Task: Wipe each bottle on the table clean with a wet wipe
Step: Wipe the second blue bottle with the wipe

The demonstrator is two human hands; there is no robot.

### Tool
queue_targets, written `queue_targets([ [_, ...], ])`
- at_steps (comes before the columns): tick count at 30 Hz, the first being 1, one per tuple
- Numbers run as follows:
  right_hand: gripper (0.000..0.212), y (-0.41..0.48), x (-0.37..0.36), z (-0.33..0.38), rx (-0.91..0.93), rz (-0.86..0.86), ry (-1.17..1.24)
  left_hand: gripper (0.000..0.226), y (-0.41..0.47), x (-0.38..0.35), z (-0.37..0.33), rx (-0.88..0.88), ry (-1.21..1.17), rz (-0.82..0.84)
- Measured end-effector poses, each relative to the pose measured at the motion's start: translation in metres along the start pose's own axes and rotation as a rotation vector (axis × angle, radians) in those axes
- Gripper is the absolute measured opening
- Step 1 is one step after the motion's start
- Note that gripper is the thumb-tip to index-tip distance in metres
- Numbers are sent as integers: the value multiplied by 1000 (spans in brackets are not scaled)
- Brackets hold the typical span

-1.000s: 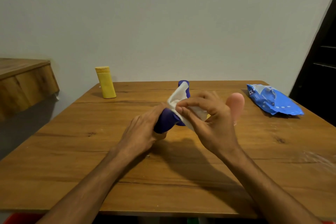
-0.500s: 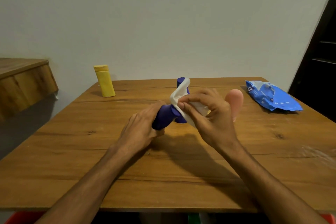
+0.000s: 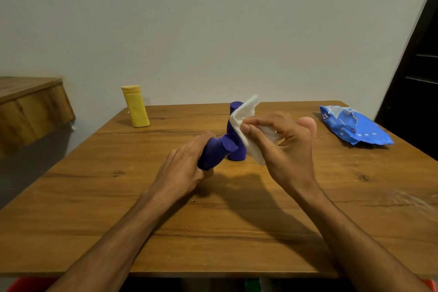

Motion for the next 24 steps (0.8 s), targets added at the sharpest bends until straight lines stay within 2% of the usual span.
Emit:
queue_targets([
  [6, 22, -5, -20, 6, -9, 161, 66, 53, -2, 1, -1, 29, -32, 4],
  [11, 19, -4, -15, -2, -47, 153, 9, 51, -3, 2, -5, -16, 5, 0],
  [15, 16, -6, -25, 8, -13, 243, 46, 55, -5, 1, -2, -17, 58, -15],
  [18, 20, -6, -25, 9, 41, 315, -43, 63, -4, 1, -3, -34, 77, -27],
  [21, 23, -6, -22, 5, 58, 313, -161, 68, -3, 0, -2, -43, 99, -42],
  [24, 22, -5, -17, 0, -5, 232, -164, 65, -2, 2, -3, -64, 91, -72],
])
Point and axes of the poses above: each hand's wrist, its own y-axis towards the middle knuckle, its own x-axis out of the back of the hand, z = x × y, the point moved 7 cm from there along y, towards the middle knuckle, and after that the axes turned 12 degrees about x, right-handed, at the moved point
